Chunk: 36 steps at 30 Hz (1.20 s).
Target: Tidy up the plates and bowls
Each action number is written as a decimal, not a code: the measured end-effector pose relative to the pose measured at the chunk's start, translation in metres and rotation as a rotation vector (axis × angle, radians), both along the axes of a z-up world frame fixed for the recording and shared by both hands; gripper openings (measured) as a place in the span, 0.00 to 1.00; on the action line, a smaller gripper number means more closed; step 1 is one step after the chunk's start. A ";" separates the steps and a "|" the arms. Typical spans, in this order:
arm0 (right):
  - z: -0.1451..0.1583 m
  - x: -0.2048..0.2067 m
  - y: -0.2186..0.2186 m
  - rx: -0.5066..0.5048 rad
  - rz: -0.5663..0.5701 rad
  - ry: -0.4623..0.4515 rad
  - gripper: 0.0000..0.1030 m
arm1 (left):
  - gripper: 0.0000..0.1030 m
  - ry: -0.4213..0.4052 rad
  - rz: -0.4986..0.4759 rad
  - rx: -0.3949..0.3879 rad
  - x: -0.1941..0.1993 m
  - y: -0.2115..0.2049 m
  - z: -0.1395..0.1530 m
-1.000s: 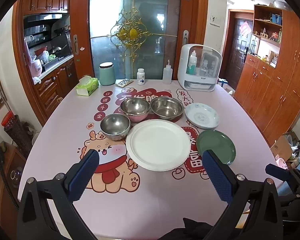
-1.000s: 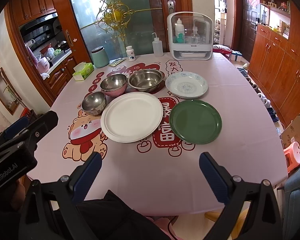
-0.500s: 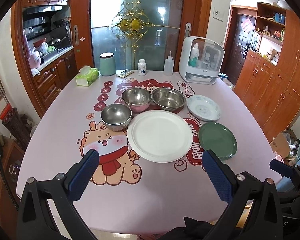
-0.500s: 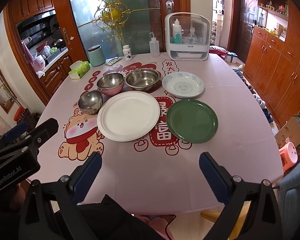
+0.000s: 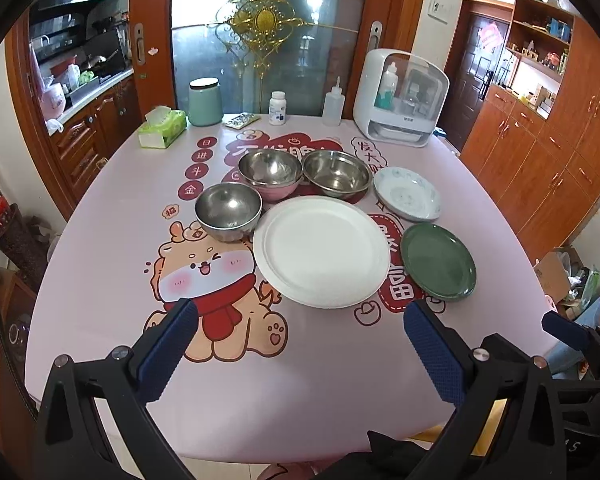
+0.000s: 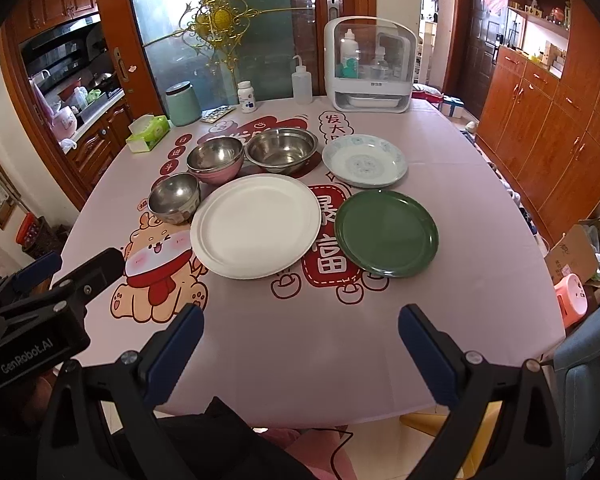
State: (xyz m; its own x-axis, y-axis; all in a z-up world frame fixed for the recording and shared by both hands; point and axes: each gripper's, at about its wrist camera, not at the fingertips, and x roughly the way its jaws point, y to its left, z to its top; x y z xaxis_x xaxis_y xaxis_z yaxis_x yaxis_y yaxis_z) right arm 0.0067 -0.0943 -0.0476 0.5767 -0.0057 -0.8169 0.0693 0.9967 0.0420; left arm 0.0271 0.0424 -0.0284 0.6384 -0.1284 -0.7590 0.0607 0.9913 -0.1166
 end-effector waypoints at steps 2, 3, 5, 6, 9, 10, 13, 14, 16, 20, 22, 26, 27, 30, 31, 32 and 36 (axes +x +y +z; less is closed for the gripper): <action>-0.001 0.002 0.001 0.006 -0.008 -0.006 0.96 | 0.99 0.008 -0.013 -0.001 0.002 0.001 -0.002; -0.002 0.002 0.002 0.009 -0.011 -0.007 0.96 | 0.99 0.011 -0.015 0.001 0.002 0.002 -0.004; -0.004 0.005 0.003 0.019 -0.012 -0.004 0.96 | 0.99 0.025 -0.017 0.004 0.004 0.005 -0.007; -0.005 0.006 0.003 0.024 -0.011 -0.003 0.96 | 0.99 0.030 -0.015 0.003 0.005 0.006 -0.008; -0.007 0.010 0.004 0.041 -0.003 -0.003 0.96 | 0.99 0.042 -0.003 0.001 0.007 0.011 -0.011; -0.007 0.012 0.004 0.043 0.002 -0.004 0.96 | 0.99 0.046 0.003 0.002 0.008 0.011 -0.012; -0.007 0.018 0.005 0.034 0.017 -0.011 0.96 | 0.99 0.062 0.015 -0.005 0.013 0.013 -0.016; -0.008 0.020 0.005 0.028 0.022 -0.014 0.96 | 0.99 0.068 0.018 -0.007 0.014 0.013 -0.017; -0.008 0.026 0.005 0.020 0.037 -0.014 0.96 | 0.99 0.086 0.033 -0.012 0.018 0.014 -0.020; -0.008 0.039 0.000 0.018 0.060 -0.026 0.96 | 0.99 0.110 0.059 -0.021 0.028 0.013 -0.025; -0.008 0.047 -0.004 0.010 0.069 -0.029 0.96 | 0.99 0.118 0.076 -0.027 0.034 0.012 -0.027; -0.009 0.066 -0.013 0.016 0.082 -0.034 0.96 | 0.99 0.141 0.124 -0.037 0.049 0.012 -0.035; -0.009 0.072 -0.016 0.020 0.087 -0.039 0.96 | 0.99 0.146 0.133 -0.040 0.052 0.012 -0.036; -0.012 0.086 -0.023 0.029 0.101 -0.048 0.95 | 0.99 0.159 0.162 -0.049 0.063 0.012 -0.041; -0.014 0.093 -0.026 0.037 0.109 -0.049 0.95 | 0.99 0.160 0.172 -0.049 0.068 0.012 -0.043; -0.016 0.099 -0.029 0.045 0.116 -0.050 0.95 | 0.99 0.160 0.179 -0.047 0.071 0.011 -0.045; -0.027 0.122 -0.041 0.105 0.167 -0.064 0.95 | 0.99 0.185 0.221 -0.056 0.088 0.010 -0.059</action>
